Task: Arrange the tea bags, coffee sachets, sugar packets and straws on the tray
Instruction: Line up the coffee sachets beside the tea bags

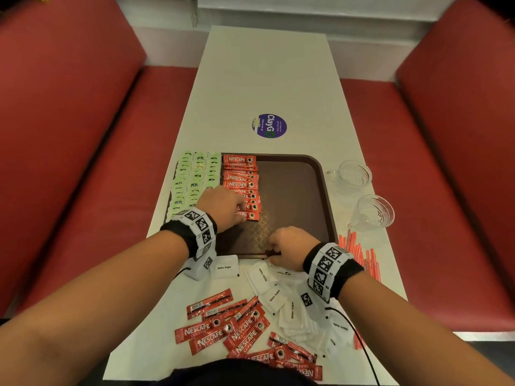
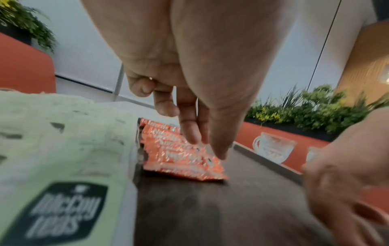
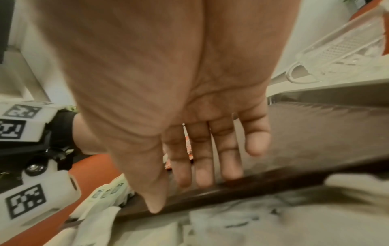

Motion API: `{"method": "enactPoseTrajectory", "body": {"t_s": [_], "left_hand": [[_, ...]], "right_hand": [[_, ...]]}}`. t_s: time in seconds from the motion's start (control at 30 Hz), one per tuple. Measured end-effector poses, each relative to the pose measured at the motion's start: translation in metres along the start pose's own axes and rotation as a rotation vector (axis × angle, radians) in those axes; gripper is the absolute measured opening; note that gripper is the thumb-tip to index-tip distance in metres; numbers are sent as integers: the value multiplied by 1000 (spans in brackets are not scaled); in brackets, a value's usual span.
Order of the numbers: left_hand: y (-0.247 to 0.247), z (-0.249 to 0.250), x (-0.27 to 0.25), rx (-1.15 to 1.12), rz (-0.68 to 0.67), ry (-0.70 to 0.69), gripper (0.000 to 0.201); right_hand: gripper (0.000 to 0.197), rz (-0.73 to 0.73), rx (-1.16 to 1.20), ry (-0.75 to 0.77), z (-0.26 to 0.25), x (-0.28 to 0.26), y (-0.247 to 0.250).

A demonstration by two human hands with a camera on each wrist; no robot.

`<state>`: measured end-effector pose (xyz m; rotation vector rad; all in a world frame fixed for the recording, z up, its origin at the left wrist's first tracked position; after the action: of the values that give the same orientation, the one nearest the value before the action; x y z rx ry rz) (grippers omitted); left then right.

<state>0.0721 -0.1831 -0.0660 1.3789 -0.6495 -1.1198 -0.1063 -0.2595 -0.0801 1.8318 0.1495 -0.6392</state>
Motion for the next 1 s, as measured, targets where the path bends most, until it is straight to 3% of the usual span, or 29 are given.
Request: {"method": "enactPoseTrajectory", "body": {"t_s": [0.1, 0.23, 0.43, 0.53, 0.83, 1.0], "left_hand": [[10, 3, -35, -68, 26, -54, 20], [0, -3, -88, -51, -127, -145, 17], [-40, -11, -146, 46, -329, -170, 30], [-56, -14, -157, 70, -331, -144, 37], [-66, -18, -156, 6, -307, -53, 28], [-58, -26, -155, -51, -267, -10, 9]], "right_hand": [[30, 80, -12, 99, -21, -5, 0], [39, 46, -50, 259, -56, -8, -11], [35, -76, -174, 246, -96, -6, -37], [33, -79, -268, 257, -109, -6, -41], [14, -159, -328, 221, -120, -3, -41], [21, -175, -273, 180, -112, -3, -40]]}}
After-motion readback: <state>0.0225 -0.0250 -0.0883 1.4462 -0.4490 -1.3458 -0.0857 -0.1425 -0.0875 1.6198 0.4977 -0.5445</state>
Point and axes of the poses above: each hand's wrist, its own x-axis towards the middle knuckle, its own y-axis out of the back of the hand, z = x × y, the point moved 3 cm from there along x, towards the middle knuckle, and after that the axes turned 3 degrees about -x, right-handed, at the moved point
